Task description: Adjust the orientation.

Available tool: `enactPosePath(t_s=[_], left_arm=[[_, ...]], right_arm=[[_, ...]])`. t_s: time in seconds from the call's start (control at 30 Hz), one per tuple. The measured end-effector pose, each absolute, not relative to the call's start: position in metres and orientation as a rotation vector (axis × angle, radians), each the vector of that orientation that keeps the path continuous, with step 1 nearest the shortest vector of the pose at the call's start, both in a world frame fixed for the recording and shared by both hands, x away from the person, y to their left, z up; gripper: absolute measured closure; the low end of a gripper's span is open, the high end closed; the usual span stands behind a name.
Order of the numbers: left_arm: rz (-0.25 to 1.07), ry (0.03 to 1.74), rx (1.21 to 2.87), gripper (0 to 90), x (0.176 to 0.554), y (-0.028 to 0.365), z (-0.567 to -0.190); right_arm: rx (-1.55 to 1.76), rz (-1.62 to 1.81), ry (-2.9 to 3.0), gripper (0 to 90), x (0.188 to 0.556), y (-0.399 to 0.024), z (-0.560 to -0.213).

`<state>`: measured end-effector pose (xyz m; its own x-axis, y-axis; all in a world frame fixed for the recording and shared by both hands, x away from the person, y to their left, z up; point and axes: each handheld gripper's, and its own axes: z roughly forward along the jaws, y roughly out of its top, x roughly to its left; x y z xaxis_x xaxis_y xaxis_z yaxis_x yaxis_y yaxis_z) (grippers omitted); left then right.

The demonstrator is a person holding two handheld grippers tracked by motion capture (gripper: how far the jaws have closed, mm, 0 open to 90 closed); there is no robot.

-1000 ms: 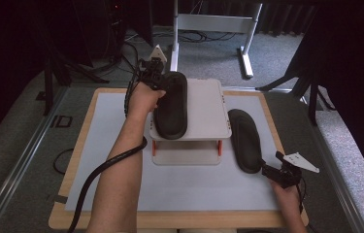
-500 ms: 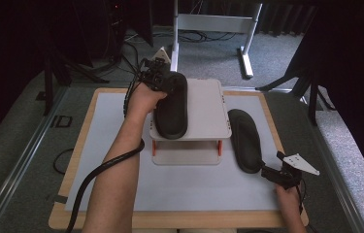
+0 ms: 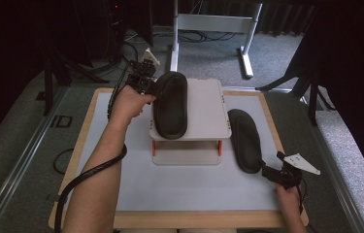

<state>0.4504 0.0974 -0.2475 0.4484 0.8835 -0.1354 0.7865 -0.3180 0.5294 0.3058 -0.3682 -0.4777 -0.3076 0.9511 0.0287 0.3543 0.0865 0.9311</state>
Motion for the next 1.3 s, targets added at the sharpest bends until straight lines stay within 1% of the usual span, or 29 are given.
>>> enactPosePath(t_s=[0.1,0.23,0.43,0.47,0.67,0.87,1.3], left_arm=[[0.217,1.362,2.162,54.8,0.446,0.105,-0.247],[0.236,1.334,2.176,54.9,0.438,0.108,-0.243],[0.244,1.305,2.155,54.9,0.429,0.113,-0.233],[0.262,1.302,2.16,54.9,0.427,0.115,-0.231],[0.251,1.316,2.096,54.8,0.42,0.139,-0.23],[0.259,1.344,2.098,54.8,0.417,0.156,-0.24],[0.235,1.335,2.13,54.7,0.4,0.18,-0.288]], right_arm=[[1.292,1.215,1.74,13.4,0.306,-0.368,-0.478],[1.292,1.212,1.744,13.5,0.306,-0.368,-0.478],[1.293,1.21,1.746,13.5,0.306,-0.368,-0.478],[1.293,1.211,1.746,13.5,0.306,-0.368,-0.478],[1.296,1.21,1.748,13.5,0.306,-0.368,-0.478],[1.302,1.209,1.749,13.5,0.307,-0.368,-0.478],[1.302,1.207,1.751,13.5,0.307,-0.367,-0.478]])
